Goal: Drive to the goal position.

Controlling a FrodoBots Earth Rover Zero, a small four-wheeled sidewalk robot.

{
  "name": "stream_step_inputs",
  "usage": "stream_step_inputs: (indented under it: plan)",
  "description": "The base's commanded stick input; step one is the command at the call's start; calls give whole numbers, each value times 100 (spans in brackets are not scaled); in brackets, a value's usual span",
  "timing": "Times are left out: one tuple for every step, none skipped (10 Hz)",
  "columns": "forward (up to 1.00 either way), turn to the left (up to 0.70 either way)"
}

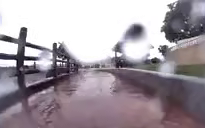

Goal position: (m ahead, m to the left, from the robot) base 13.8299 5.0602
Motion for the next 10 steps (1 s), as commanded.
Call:
stream_step_inputs:
  plan:
    - [100, 0]
    - [100, 0]
    - [100, 0]
    - [100, 0]
    - [100, 0]
    - [100, 0]
    - [100, 0]
    - [100, 0]
    - [100, 0]
    - [100, 0]
